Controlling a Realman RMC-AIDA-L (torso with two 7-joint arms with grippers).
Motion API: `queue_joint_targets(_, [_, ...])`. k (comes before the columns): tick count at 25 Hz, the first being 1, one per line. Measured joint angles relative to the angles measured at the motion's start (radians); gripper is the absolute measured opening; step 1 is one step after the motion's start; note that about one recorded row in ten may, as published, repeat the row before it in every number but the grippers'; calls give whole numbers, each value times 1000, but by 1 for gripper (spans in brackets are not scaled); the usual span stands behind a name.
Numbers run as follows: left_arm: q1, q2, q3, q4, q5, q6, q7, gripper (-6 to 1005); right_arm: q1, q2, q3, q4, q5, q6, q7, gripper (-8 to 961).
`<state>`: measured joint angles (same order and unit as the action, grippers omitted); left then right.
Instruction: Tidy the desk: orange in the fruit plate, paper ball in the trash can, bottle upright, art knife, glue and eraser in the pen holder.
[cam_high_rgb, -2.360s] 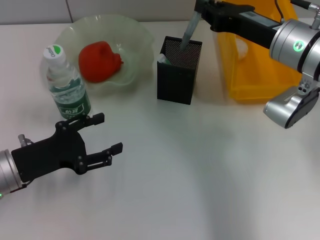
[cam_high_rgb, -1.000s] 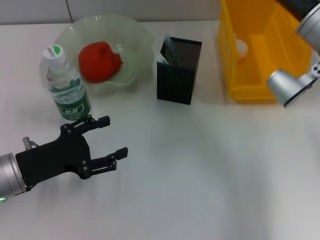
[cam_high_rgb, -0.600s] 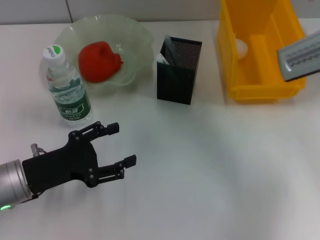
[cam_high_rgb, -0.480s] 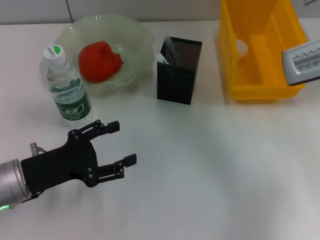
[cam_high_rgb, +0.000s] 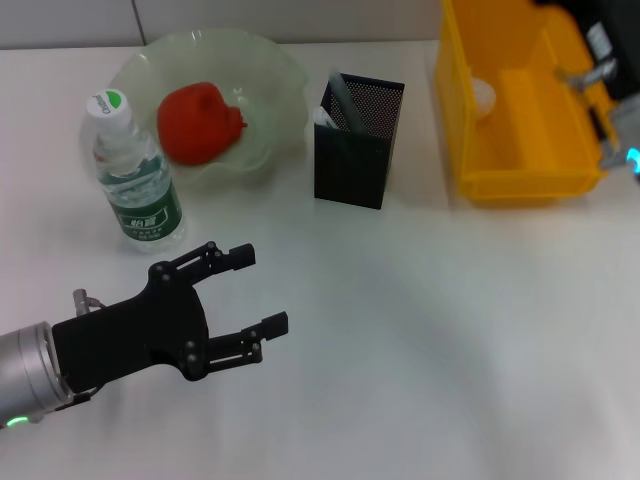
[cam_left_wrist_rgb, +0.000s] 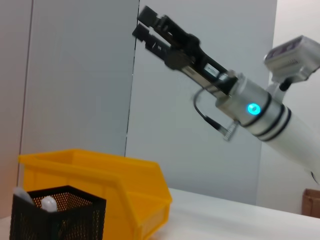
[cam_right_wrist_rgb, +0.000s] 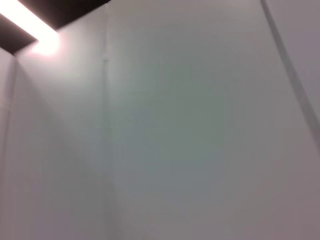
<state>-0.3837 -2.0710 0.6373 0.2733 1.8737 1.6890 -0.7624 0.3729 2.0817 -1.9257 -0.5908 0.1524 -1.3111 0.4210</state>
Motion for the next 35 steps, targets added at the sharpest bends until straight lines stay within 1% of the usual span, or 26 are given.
queue_joint_targets(1, [0, 0, 0, 0, 0, 0, 0, 846, 0, 0, 0, 0, 0, 0, 0, 759])
queue_joint_targets(2, [-1, 0, 0, 0, 0, 2, 0, 846, -9, -2, 7, 11, -80, -24, 118, 792])
queue_joint_targets(4, [-7, 0, 0, -3, 0, 7, -5, 846, -14, -5, 40, 53, -227, -82, 293, 793])
queue_joint_targets(5, [-13, 0, 1, -12, 0, 9, -8, 846, -11, -12, 87, 116, -373, -163, 414, 793])
queue_joint_targets(6, [-13, 0, 1, -12, 0, 9, -8, 846, -11, -12, 87, 116, -373, -163, 414, 794])
queue_joint_targets(9, [-23, 1, 2, -27, 2, 12, -11, 846, -9, -42, 174, 206, -575, -290, 526, 794])
queue_joint_targets(10, [-24, 1, 2, -28, 4, 12, -12, 846, -7, -70, 219, 246, -694, -341, 553, 794])
queue_joint_targets(11, [-25, 1, 4, -28, 6, 12, -13, 846, -7, -70, 219, 246, -694, -341, 553, 794])
queue_joint_targets(13, [-28, 1, 9, -29, 9, 12, -13, 846, 2, -102, 255, 278, -822, -363, 562, 794])
queue_joint_targets(14, [-29, 1, 13, -29, 10, 13, -13, 846, 10, -113, 269, 290, -873, -363, 562, 794])
queue_joint_targets(15, [-30, 2, 14, -29, 11, 13, -14, 846, 32, -133, 299, 313, -988, -358, 562, 794])
queue_joint_targets(16, [-31, 4, 15, -27, 12, 13, -15, 846, 32, -133, 299, 313, -988, -358, 562, 794])
queue_joint_targets(19, [-34, 7, 23, -17, 23, 14, -33, 846, 76, -160, 350, 335, -1178, -331, 578, 794])
queue_joint_targets(20, [-38, 9, 41, -11, 25, 15, -48, 846, 96, -167, 364, 333, -1261, -293, 600, 794])
queue_joint_targets(21, [-39, 10, 61, -2, 26, 15, -58, 846, 102, -168, 366, 327, -1287, -273, 608, 794])
queue_joint_targets(22, [-39, 10, 61, -2, 26, 15, -58, 847, 102, -168, 366, 327, -1287, -273, 608, 794])
queue_joint_targets(25, [-49, 11, 129, 34, 27, 4, -116, 847, 111, -169, 367, 298, -1340, -216, 613, 794])
queue_joint_targets(32, [-49, 11, 141, 52, 28, 4, -144, 847, 106, -162, 368, 264, -1346, -180, 584, 794])
queue_joint_targets(35, [-48, 15, 143, 53, 35, 5, -149, 847, 107, -159, 368, 258, -1347, -164, 579, 794])
